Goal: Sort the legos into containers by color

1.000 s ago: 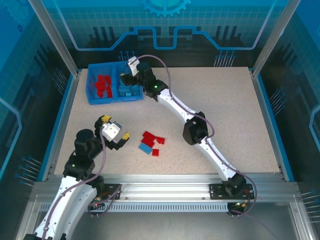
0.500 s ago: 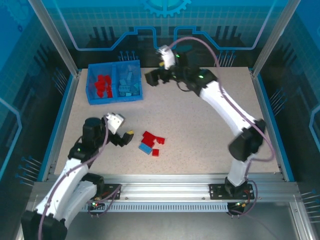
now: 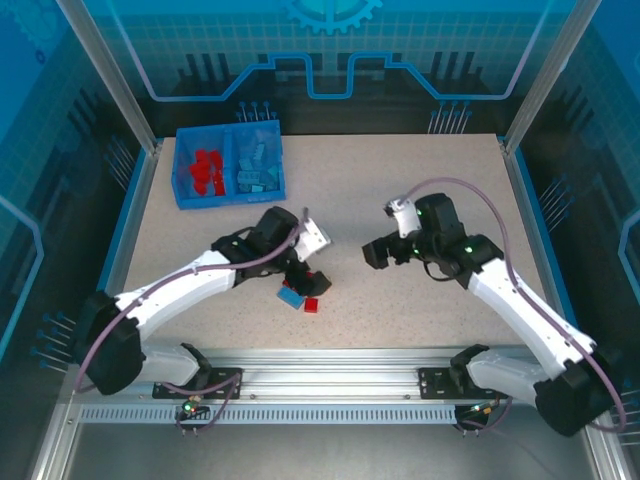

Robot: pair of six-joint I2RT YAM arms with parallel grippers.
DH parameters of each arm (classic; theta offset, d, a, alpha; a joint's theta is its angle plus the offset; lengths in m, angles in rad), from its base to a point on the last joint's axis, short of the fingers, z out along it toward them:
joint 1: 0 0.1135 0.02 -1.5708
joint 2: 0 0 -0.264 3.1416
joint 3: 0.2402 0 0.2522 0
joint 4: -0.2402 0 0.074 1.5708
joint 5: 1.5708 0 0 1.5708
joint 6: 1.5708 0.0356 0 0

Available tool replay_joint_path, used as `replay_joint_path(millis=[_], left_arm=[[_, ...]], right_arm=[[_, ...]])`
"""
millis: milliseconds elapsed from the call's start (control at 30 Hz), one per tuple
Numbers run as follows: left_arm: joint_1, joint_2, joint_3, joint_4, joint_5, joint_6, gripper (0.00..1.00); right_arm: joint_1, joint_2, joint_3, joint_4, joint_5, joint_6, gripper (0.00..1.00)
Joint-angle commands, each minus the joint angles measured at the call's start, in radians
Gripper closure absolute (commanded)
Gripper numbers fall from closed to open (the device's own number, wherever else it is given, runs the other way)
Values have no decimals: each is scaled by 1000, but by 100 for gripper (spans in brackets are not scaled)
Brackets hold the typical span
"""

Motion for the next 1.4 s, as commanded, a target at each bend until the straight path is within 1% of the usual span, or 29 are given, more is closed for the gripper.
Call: replay_joint_path(millis=[0, 33, 100, 167, 233, 333, 400, 500, 567, 667, 767, 900, 967, 1100, 1200, 1233, 1300, 1367], left_arm=[[-11, 26, -58, 82, -12, 375, 1], [-12, 44, -76, 106, -11, 452, 2], [-10, 92, -68, 109, -29, 554, 2], [-5, 153, -35, 92, -44, 601, 2], [11, 208, -3, 75, -27, 626, 4], [29, 269, 42, 75, -7, 621, 8], [31, 304, 72, 62, -20, 619, 12], [31, 345, 79, 86, -45, 620, 17], [30, 370, 95, 66, -41, 630, 22], [29, 403, 122, 6, -30, 649, 30], [30, 418, 129, -17, -28, 656, 43], [29, 437, 140, -47, -3, 656, 56], [29, 449, 144, -65, 4, 659, 58], [30, 477, 161, -108, -7, 672, 53], [30, 489, 170, -105, -8, 666, 54], [29, 491, 174, -104, -7, 661, 56], [30, 492, 177, -95, -6, 653, 64], [29, 487, 174, -82, -5, 646, 70]], right_arm=[[-38, -95, -41, 21, 42, 39, 0], [-42, -114, -69, 21, 40, 40, 0], [-48, -136, -83, 9, 47, 42, 0], [-53, -149, -88, -1, 54, 49, 0], [-53, -156, -91, -4, 51, 57, 0], [-54, -163, -97, -1, 47, 67, 0], [-54, -165, -100, -1, 45, 70, 0], [-57, -169, -101, -5, 46, 71, 0], [-56, -169, -102, -6, 47, 71, 0], [-56, -170, -100, -13, 43, 70, 0], [-57, -176, -103, -21, 46, 71, 0], [-57, -182, -111, -17, 45, 77, 0], [-57, -181, -111, -19, 43, 79, 0], [-57, -181, -109, -18, 43, 80, 0], [-57, -181, -106, -15, 42, 82, 0], [-57, -179, -105, -16, 42, 82, 0], [-57, -181, -103, -21, 44, 82, 0], [-57, -182, -103, -25, 43, 81, 0]])
